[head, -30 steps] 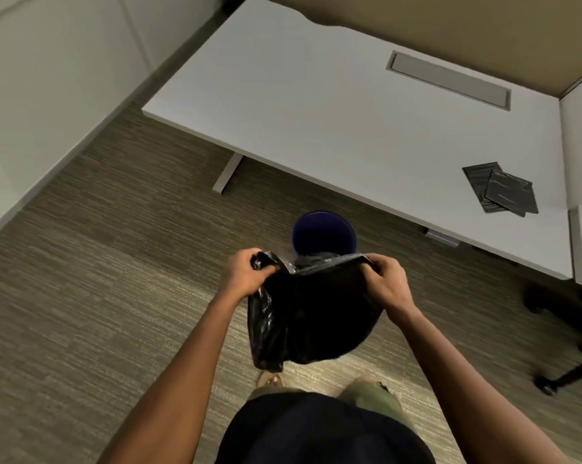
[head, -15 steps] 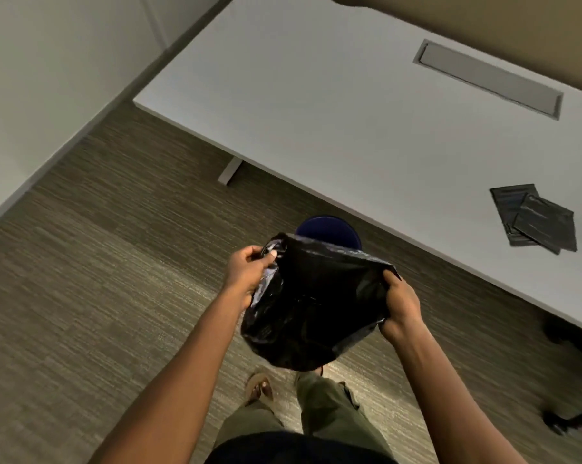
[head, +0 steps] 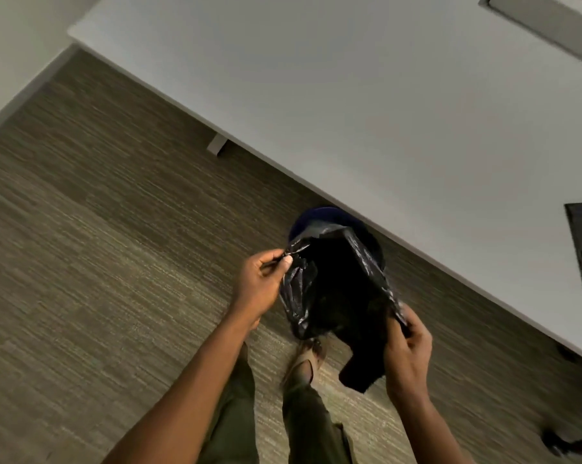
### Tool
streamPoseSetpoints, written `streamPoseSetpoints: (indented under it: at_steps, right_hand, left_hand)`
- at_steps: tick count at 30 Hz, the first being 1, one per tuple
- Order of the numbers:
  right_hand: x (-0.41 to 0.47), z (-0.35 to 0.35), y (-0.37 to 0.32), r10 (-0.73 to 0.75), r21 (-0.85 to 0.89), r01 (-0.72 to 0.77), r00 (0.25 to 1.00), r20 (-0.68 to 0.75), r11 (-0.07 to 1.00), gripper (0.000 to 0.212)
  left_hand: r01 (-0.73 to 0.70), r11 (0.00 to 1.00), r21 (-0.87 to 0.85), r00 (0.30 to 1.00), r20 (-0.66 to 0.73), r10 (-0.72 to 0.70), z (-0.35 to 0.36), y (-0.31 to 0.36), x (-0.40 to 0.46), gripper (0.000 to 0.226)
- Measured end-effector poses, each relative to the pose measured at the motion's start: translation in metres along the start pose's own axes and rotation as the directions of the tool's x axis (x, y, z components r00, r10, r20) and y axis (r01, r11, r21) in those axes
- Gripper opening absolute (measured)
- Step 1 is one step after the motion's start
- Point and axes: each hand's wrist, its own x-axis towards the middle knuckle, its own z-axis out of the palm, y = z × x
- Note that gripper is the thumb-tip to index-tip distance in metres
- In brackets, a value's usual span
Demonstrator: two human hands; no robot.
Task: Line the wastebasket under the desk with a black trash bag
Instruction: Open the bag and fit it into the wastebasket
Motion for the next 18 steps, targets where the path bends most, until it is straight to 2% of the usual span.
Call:
streamPoseSetpoints:
  at_steps: [3,10,14,18]
  right_hand:
    - [0.026,0.024,0.043,0.079,-0.048,-0.079,0.997,-0.005,0.996,0.024]
    - [0.082,0.054,0.137,0.139,-0.168,-0.134,0.990,0.018,0.977,0.030]
    - [0.106,0.061,0.162,0.133,-0.185,-0.120,0.989,0.061,0.975,0.033]
    - [0.144,0.060,0.172,0.145,-0.310,-0.110,0.985,0.093,0.944,0.036]
  left_hand:
    - [0.019,0.998,0.056,0.999,-0.036,-0.017,0.008,-0.032,0.036,0.027]
    - [0.218,0.974,0.058,0.963,-0.178,-0.205,0.013,-0.128,0.119,0.036]
    - [0.380,0.903,-0.200,0.897,-0.161,-0.413,0.012,-0.178,0.149,0.036]
    - [0.440,0.803,-0.402,0.853,-0.092,-0.514,0.008,-0.207,0.179,0.022]
